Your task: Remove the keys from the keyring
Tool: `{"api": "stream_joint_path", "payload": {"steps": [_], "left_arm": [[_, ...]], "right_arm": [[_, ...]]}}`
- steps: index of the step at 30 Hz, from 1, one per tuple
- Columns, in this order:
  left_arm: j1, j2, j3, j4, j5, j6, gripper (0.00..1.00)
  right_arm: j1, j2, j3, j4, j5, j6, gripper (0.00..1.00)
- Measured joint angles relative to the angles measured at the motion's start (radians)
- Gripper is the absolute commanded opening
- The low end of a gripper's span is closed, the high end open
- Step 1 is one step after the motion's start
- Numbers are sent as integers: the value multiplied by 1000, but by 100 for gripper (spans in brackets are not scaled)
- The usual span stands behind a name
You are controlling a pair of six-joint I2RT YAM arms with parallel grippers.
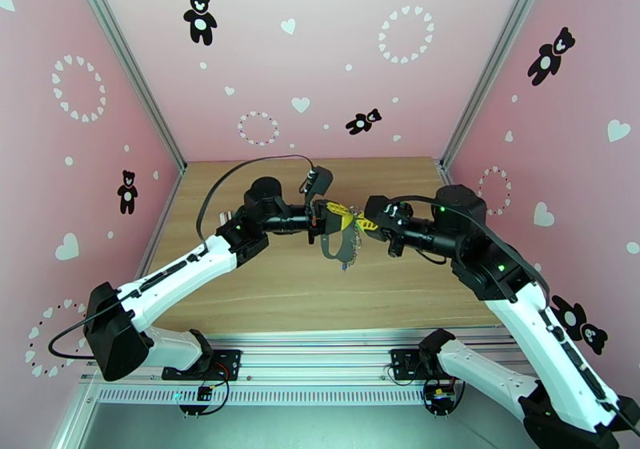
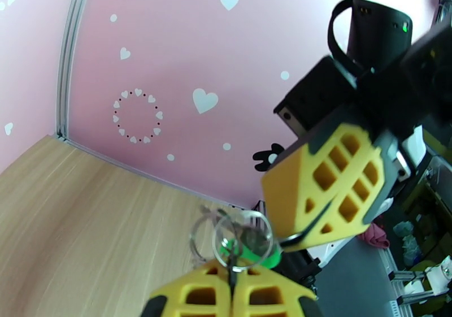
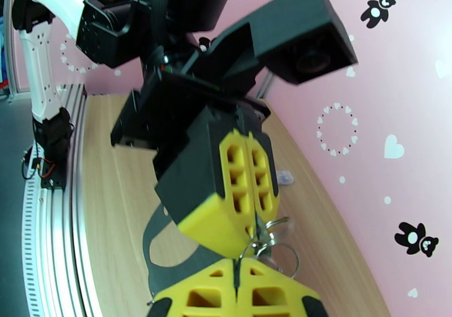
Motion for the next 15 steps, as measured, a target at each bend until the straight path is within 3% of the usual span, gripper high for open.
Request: {"api": "stream_joint_path", "payload": {"steps": [9, 15], "left_arm": [[18, 44, 11, -18, -8, -30, 0], [25, 67, 53, -20, -54, -13, 0]], "right_arm": [[71, 53, 7, -7, 129, -34, 0], [132, 115, 7, -54, 149, -45, 0]]}}
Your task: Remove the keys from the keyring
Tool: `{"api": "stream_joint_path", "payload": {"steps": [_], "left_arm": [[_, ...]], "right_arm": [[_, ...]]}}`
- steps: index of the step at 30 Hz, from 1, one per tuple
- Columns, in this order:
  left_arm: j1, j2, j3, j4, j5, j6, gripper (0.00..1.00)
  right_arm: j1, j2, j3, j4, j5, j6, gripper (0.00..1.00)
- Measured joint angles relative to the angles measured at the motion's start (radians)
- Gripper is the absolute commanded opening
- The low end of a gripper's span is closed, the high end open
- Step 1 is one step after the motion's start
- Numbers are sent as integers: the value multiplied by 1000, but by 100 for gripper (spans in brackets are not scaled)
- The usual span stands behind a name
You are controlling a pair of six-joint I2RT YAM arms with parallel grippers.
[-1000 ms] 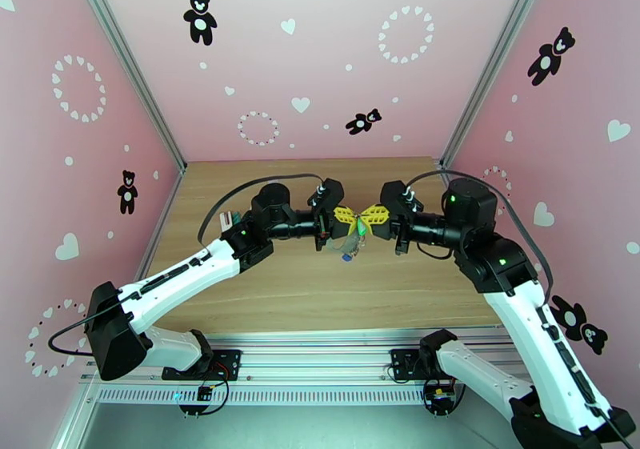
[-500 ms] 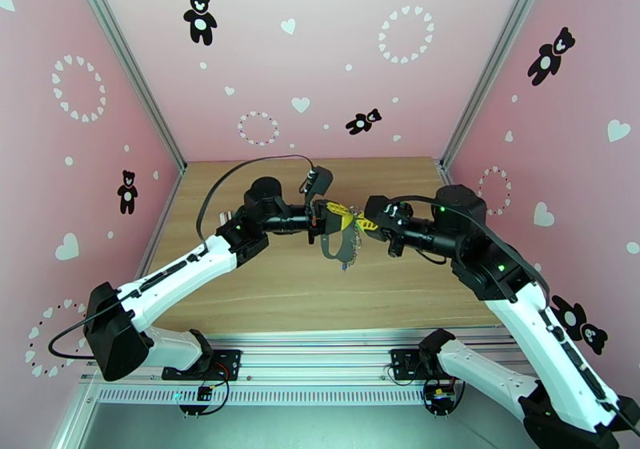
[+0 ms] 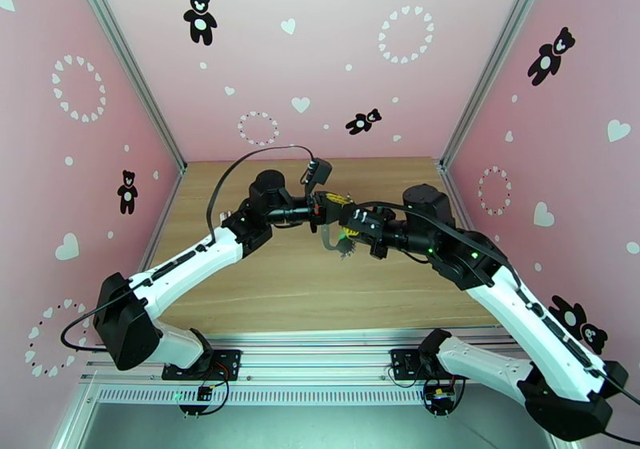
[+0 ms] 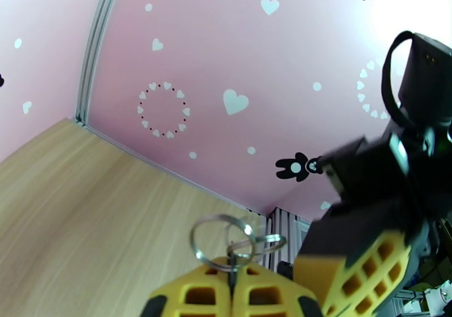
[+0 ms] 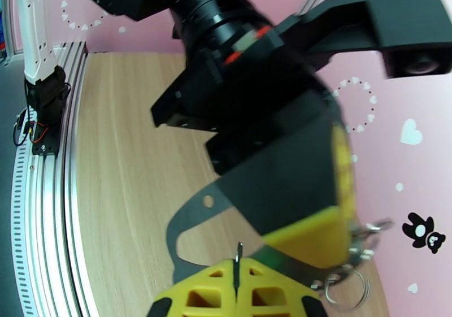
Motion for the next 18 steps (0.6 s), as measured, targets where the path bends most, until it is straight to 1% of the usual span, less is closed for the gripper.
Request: {"api": "stream_joint_path", "payload": {"steps": [4, 6, 9, 12, 14, 18], "left_arm": [[2, -16, -1, -5, -56, 26, 0], [14, -40, -21, -8, -109, 29, 0], [47, -80, -58, -24, -231, 29, 0], [72, -100, -75, -68, -385, 30, 0], [81, -111, -97, -90, -484, 29, 0], [89, -127, -150, -126, -606, 9, 0]], "right_arm": [[5, 8, 0, -15, 45, 3, 0], [-13, -18, -10, -3, 50, 31, 0], [-74, -94, -48, 34, 38, 113, 0], [-156, -157, -93, 80, 19, 256, 0], [-201, -181, -148, 127, 13, 391, 0], [-236, -153, -317, 226, 11, 644, 0]]}}
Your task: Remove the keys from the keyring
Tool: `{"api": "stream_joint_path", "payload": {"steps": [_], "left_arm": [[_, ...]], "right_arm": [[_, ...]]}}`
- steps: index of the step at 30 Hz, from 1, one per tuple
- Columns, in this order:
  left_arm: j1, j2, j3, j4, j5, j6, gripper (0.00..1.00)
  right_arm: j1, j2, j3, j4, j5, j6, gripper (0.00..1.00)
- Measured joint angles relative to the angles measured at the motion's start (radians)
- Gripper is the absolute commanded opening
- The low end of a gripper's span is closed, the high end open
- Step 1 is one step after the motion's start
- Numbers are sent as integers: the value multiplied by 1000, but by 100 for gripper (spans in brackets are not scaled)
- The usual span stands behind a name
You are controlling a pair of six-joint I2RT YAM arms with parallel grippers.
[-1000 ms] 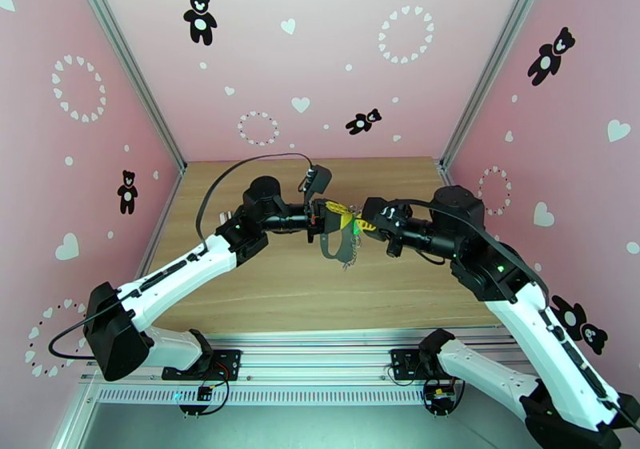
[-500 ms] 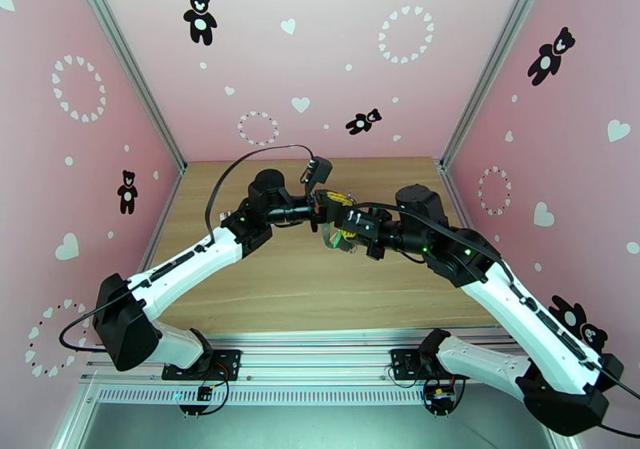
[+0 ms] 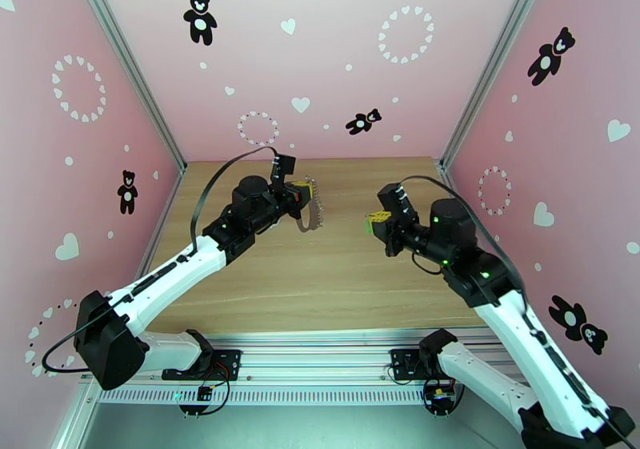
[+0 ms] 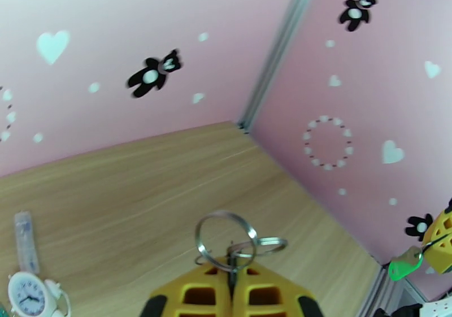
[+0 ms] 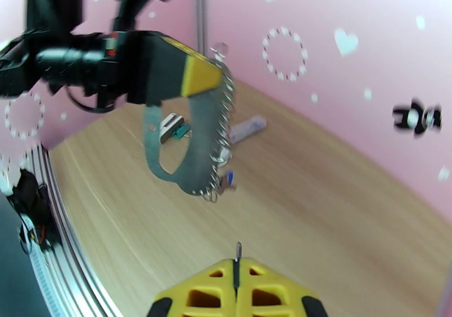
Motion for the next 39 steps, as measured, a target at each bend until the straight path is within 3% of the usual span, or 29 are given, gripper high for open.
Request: {"api": "stream_joint_path", "payload": {"steps": [6, 12, 20, 28, 39], "left_arm": [[2, -3, -32, -32, -51, -61, 0], [2, -5, -32, -26, -46, -109, 0], [2, -5, -32, -24, -5, -129, 0], [2, -6, -29, -29, 12, -137, 0], [2, -20, 97, -111, 114, -136, 0]], "right_arm": [[-5, 175, -255, 160, 31, 293, 0], [-6, 381, -316, 298, 52, 419, 0], [-6, 505, -318, 393, 82, 443, 29], [-6, 459, -318, 387, 71, 370, 44], [3, 86, -370, 435, -34, 218, 53]]}}
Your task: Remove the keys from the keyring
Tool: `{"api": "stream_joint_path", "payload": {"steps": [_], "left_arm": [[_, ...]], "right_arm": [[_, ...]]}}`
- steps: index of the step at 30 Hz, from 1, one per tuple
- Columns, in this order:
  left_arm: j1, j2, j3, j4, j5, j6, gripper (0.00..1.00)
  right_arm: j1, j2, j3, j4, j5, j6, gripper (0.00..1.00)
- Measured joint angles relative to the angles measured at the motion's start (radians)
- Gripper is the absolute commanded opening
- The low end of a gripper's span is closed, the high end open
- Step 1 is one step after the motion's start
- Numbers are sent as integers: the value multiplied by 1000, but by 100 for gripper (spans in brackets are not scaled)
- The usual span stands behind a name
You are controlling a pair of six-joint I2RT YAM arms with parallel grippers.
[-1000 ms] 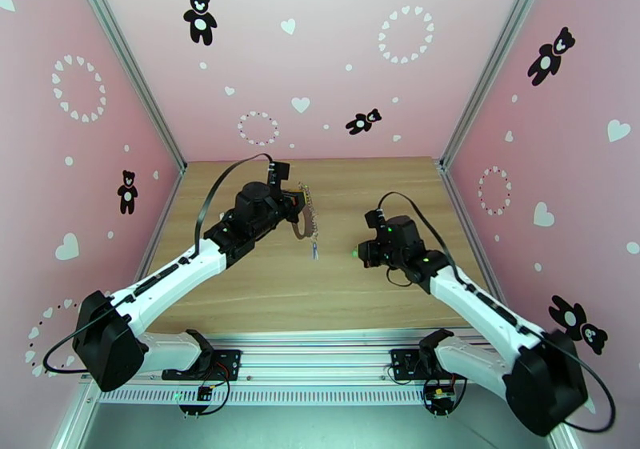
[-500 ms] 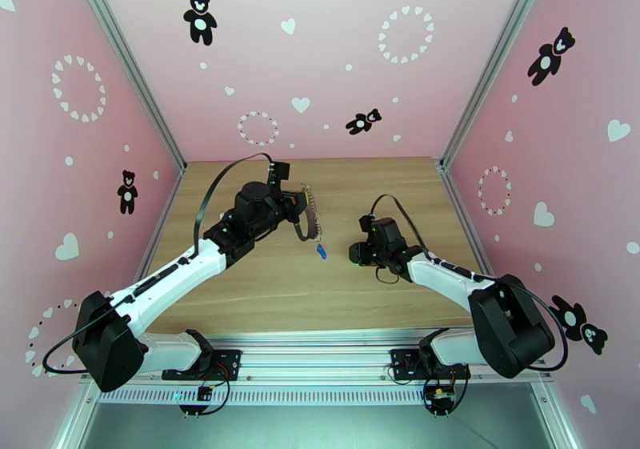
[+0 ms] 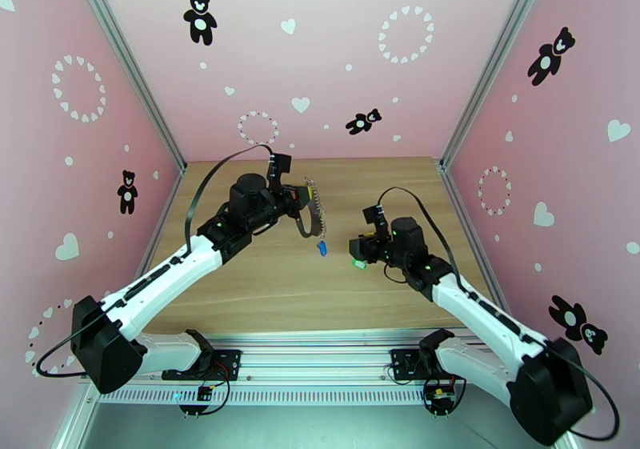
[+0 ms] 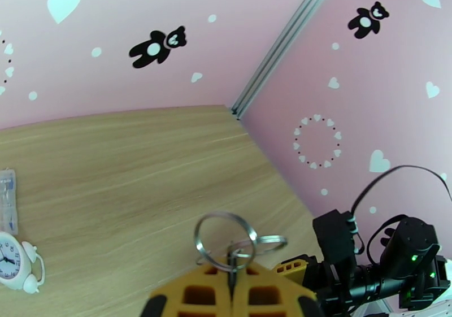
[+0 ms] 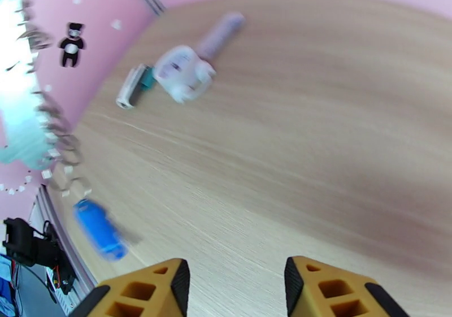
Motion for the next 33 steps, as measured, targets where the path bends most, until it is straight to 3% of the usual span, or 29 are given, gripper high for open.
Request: {"api": "stream_joint_path", "payload": {"steps": [7, 13, 24, 33], "left_arm": [[0, -25, 85, -33, 89, -1, 0], [-3, -34, 138, -48, 159, -27, 0], [-84, -58, 210, -71, 185, -34, 0], [-131, -71, 213, -72, 184, -29, 0]], "right_arm": [[27, -193, -71, 50, -113, -96, 55], [130, -281, -96, 84, -159, -195, 59], [201, -239, -83, 200, -116, -286, 61], [246, -174, -26, 266, -191, -289, 59]]}}
